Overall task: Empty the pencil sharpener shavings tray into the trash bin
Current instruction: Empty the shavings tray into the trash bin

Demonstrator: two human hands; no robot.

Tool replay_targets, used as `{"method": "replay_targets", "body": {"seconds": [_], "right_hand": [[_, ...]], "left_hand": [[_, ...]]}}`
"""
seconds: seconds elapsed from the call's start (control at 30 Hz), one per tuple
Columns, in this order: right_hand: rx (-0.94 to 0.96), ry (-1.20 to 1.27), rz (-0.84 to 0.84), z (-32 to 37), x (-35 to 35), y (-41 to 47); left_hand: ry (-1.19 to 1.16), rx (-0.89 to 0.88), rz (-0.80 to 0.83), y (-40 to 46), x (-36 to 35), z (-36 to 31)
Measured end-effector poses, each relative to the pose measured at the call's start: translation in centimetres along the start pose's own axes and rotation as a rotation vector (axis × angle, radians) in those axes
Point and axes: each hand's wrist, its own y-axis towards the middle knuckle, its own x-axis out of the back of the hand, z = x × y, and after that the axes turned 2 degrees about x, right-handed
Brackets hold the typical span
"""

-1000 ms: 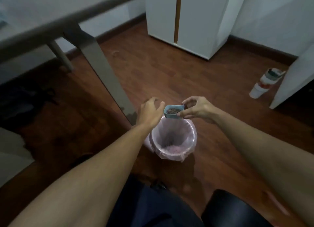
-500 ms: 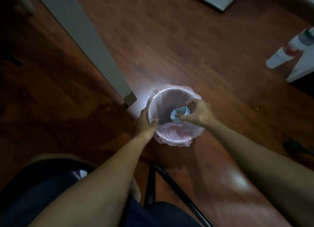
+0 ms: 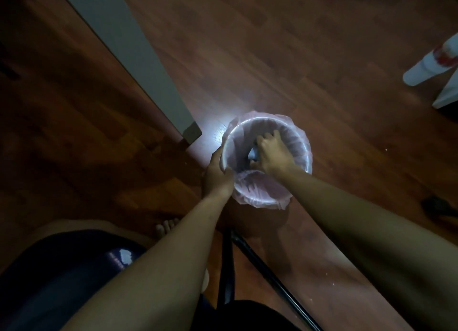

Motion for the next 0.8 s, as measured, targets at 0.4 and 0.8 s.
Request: {"method": "replay_targets", "body": {"seconds": [0.4, 0.8], "right_hand": [[-0.169, 0.322, -0.023, 0.0, 3.6, -0.2], [-0.097, 0.403, -0.138, 2.8, 16.9, -4.5]], "left_hand": [[0.104, 0.090, 0.033, -0.2, 0.8, -1.3], [0.352, -0.048, 0.078, -4.7, 6.6, -11.3]]}}
